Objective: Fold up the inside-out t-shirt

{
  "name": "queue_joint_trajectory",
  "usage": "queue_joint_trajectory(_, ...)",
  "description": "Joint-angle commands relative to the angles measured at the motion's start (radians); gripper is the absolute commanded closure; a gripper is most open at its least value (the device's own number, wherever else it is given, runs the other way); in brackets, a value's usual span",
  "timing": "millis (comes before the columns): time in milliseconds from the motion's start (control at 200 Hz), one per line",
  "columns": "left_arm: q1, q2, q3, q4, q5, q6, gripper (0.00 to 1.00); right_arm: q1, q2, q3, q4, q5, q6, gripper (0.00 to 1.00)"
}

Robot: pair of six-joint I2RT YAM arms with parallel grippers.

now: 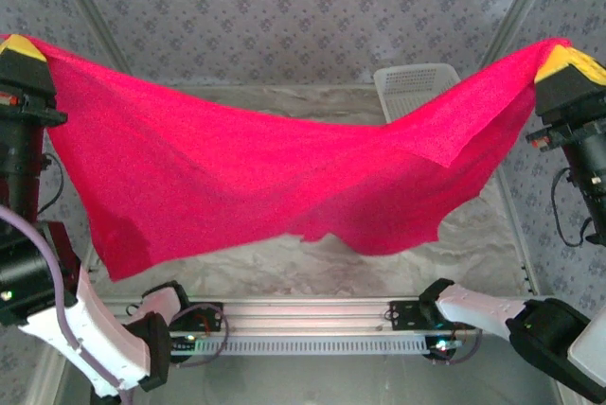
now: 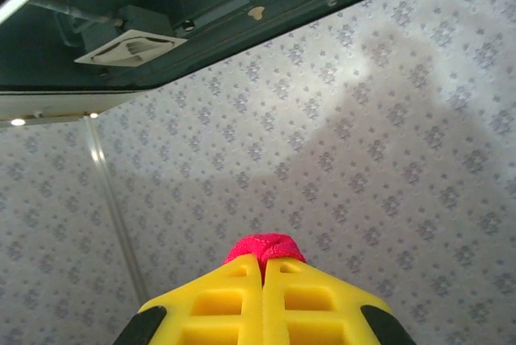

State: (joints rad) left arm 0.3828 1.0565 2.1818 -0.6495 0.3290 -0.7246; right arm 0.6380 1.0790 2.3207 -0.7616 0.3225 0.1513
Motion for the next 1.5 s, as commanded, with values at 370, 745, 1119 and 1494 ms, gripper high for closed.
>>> queue_joint_trajectory(370,-0.144,0.218,-0.841,0.452,-0.101,0.069,1.0,-0.219,0.368,-0.421,0.311,0.037,0.005,1.0)
queue_joint_trajectory(745,-0.165,0.862,-0.759,0.572,-0.151,0.031,1.0,-0.326,1.093,-0.178,0.285,-0.11,0.207,1.0)
queue_joint_trajectory(1119,-0.199,1.036,-0.453,0.303,-0.219,0.091,0.25,-0.371,1.449,0.249,0.094,-0.327,0.421,0.25)
queue_joint_trajectory(1494,-0.309,0.672,-1.155,0.57,0.059,-0.093,0.24,-0.297,0.988,-0.678,0.275,-0.476,0.47,0.31)
